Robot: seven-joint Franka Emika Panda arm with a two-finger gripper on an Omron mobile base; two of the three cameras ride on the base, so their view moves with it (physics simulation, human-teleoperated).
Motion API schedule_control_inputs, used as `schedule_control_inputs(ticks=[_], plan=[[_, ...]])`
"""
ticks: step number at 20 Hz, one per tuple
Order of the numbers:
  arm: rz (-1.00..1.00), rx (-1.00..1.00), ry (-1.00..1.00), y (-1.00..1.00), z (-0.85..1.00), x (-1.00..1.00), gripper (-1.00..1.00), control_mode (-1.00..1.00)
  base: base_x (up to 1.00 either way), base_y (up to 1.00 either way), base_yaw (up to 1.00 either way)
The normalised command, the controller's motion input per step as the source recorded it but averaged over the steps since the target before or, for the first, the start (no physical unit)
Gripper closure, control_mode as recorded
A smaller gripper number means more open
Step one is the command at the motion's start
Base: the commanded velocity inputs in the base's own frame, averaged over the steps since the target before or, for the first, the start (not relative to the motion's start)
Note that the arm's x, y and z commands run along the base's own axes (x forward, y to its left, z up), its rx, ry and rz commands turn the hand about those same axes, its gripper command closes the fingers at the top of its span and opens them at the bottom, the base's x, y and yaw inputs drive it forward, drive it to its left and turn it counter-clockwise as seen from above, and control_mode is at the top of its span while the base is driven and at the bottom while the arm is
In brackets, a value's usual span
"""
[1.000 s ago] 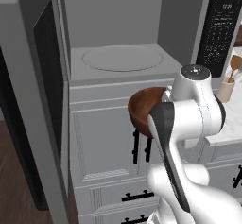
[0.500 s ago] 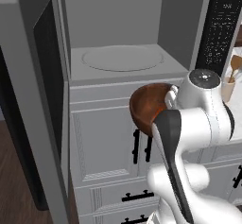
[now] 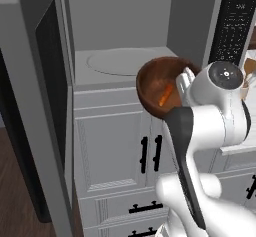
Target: Pick the carrot from the sink and place it in the bowl. Then pick the bowl and place it in the microwave. Then close the microwave door and press the start button.
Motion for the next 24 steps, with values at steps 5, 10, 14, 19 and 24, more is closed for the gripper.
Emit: schedule_control_inputs(ticks=[5, 10, 14, 19, 24], plan=[[0.0, 0.0, 0.02, 0.0, 0.54, 0.72, 1.0, -1.0, 0.0, 0.0, 0.0], [0.0, 0.0, 0.14, 0.02, 0.36, 0.83, 1.0, -1.0, 0.0, 0.0, 0.0], [0.0, 0.0, 0.11, 0.1, 0.03, 0.84, 1.0, -1.0, 0.0, 0.0, 0.0], [0.0, 0.0, -0.08, 0.0, 0.0, 0.73, 1.0, -1.0, 0.0, 0.0, 0.0], [0.0, 0.0, -0.02, 0.02, 0.0, 0.57, 1.0, -1.0, 0.0, 0.0, 0.0]])
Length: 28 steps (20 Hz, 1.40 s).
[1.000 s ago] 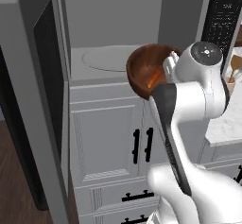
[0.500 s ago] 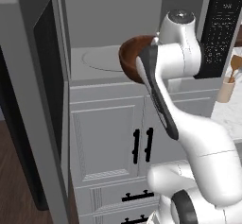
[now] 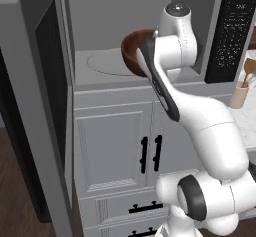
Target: Pick the carrot from the sink and place it in the bowl. Then pick the bowl and place it in the microwave. Then close the microwave door and press the start button.
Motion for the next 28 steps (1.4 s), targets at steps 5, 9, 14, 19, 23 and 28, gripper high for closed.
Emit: schedule_control_inputs(ticks=[5, 9, 14, 19, 23, 28], plan=[[0.0, 0.0, 0.0, 0.09, 0.0, 0.61, 1.0, -1.0, 0.0, 0.0, 0.0], [0.0, 0.0, 0.0, 0.1, 0.0, 0.55, 1.0, -1.0, 0.0, 0.0, 0.0], [0.0, 0.0, -0.01, 0.07, -0.01, 0.33, -1.0, -1.0, 0.0, 0.0, 0.0], [0.0, 0.0, -0.15, 0.05, -0.01, 0.0, -1.0, -1.0, 0.0, 0.0, 0.0], [0.0, 0.0, -0.3, 0.0, 0.03, -0.28, -1.0, -1.0, 0.0, 0.0, 0.0], [0.0, 0.0, -0.33, 0.02, 0.02, -0.75, -1.0, -1.0, 0.0, 0.0, 0.0]])
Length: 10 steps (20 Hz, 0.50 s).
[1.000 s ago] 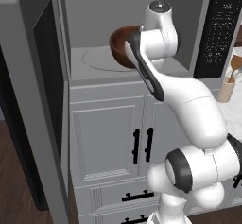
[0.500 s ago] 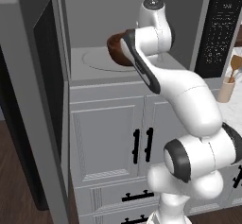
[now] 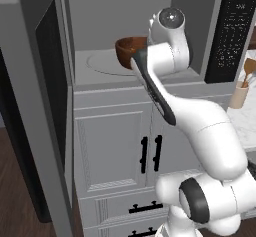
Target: Pick the carrot from the sink and place it in the bowl. Then pick the bowl and place it in the microwave. Then close the microwave door and press the start button.
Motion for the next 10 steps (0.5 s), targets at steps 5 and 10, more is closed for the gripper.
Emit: schedule_control_inputs(ticks=[5, 10], plan=[[-0.02, -0.05, -0.17, 0.11, 0.0, -1.0, -1.0, -1.0, 0.0, 0.0, 0.0], [-0.02, -0.23, -0.07, 0.02, -0.28, -0.43, -1.0, -1.0, 0.0, 0.0, 0.0]])
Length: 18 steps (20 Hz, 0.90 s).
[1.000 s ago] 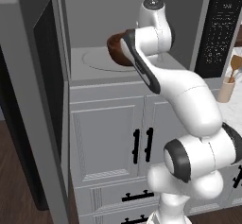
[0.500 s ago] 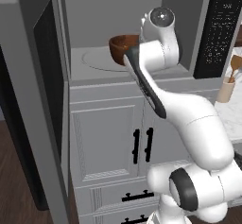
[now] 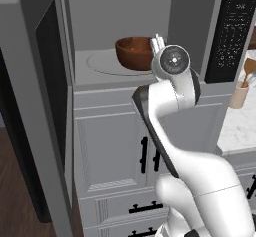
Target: Pick the carrot from the sink and place it in the bowl. Then pick the bowl and place it in the microwave. Then close the microwave door and press the start button.
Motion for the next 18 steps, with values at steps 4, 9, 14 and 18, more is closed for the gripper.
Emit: schedule_control_inputs(ticks=[4, 9, 14, 18], plan=[[-0.05, -0.37, -0.1, 0.0, -0.24, -0.24, -1.0, -1.0, 0.0, 0.0, 0.0], [-0.21, -0.43, -0.08, 0.13, -0.24, -0.22, -1.0, -1.0, 0.0, 0.0, 0.0], [-0.23, -0.42, -0.04, 0.35, -0.3, -0.21, -1.0, -1.0, 0.0, 0.0, 0.0], [-0.17, -0.41, -0.06, 0.42, -0.34, -0.04, -1.0, -1.0, 0.0, 0.0, 0.0]])
